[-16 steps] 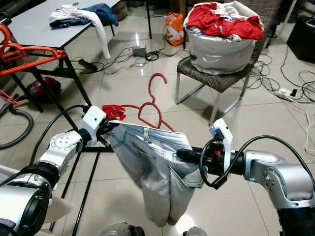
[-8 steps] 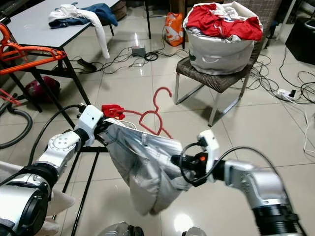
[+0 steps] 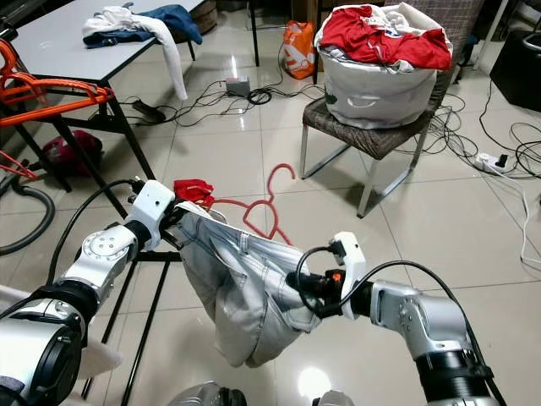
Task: Hang hanger
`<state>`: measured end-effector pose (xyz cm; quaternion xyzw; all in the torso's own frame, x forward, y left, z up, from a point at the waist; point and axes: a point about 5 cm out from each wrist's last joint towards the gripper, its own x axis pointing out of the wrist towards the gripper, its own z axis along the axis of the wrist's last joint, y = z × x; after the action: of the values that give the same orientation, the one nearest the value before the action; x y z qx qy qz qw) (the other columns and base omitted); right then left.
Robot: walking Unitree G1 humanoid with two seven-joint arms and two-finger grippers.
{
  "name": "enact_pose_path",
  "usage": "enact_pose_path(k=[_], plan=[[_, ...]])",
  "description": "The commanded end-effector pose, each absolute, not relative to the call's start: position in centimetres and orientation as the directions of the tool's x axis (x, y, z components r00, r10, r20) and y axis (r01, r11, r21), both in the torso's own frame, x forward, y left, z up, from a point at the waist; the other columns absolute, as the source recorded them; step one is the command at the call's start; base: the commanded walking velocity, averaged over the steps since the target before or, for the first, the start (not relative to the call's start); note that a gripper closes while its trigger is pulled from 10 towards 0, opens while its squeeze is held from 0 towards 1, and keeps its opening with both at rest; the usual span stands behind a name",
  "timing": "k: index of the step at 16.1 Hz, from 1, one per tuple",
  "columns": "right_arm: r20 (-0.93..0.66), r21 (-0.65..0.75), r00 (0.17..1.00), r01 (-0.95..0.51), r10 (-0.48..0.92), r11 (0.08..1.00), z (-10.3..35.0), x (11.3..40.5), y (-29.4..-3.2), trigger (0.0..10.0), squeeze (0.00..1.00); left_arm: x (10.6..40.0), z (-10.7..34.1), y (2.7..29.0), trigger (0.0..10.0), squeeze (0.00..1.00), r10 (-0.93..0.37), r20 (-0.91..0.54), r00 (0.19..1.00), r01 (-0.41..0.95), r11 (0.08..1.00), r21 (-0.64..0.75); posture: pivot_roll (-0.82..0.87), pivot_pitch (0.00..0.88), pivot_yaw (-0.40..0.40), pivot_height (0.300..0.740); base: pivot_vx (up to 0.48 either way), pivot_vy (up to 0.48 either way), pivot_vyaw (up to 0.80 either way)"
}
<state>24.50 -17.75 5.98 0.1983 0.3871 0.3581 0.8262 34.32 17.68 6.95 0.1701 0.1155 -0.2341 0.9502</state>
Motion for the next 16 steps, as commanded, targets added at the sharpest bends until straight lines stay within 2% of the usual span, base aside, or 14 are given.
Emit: enact_pose_path(k=[1, 4, 8, 12, 16], plan=[[-0.604, 0.562, 0.415, -0.383, 0.680, 0.733, 4.7, 23.3, -19.3, 10.0, 0.00, 35.3, 9.1, 20.6, 0.0, 0.00, -0.273, -0.221, 0.936, 0.334, 0.885, 0.323, -0.19, 0.000, 0.118, 0.740, 0.000, 0.000, 0.00], [-0.631, 0.543, 0.417, -0.364, 0.654, 0.757, 4.0, 23.5, -19.4, 10.0, 0.00, 35.4, 9.1, 20.3, 0.0, 0.00, -0.280, -0.221, 0.934, 0.340, 0.887, 0.314, -0.19, 0.000, 0.119, 0.740, 0.000, 0.000, 0.00], [-0.563, 0.621, 0.432, -0.341, 0.705, 0.706, 4.7, 25.3, -17.6, 10.0, 0.00, 35.7, 9.4, 19.2, 0.0, 0.00, -0.317, -0.203, 0.927, 0.367, 0.880, 0.302, -0.20, 0.000, 0.124, 0.740, 0.000, 0.000, 0.00], [-0.548, 0.652, 0.367, -0.376, 0.752, 0.658, 4.9, 25.8, -15.9, 10.0, 0.00, 36.0, 10.2, 17.7, 0.0, 0.00, -0.361, -0.148, 0.921, 0.389, 0.827, 0.405, -0.18, 0.000, 0.119, 0.740, 0.000, 0.000, 0.00], [-0.560, 0.640, 0.306, -0.432, 0.770, 0.636, 4.9, 25.4, -15.4, 10.0, 0.00, 35.9, 9.9, 17.7, 0.0, 0.00, -0.337, -0.156, 0.928, 0.371, 0.812, 0.450, -0.17, 0.000, 0.115, 0.740, 0.000, 0.000, 0.00]])
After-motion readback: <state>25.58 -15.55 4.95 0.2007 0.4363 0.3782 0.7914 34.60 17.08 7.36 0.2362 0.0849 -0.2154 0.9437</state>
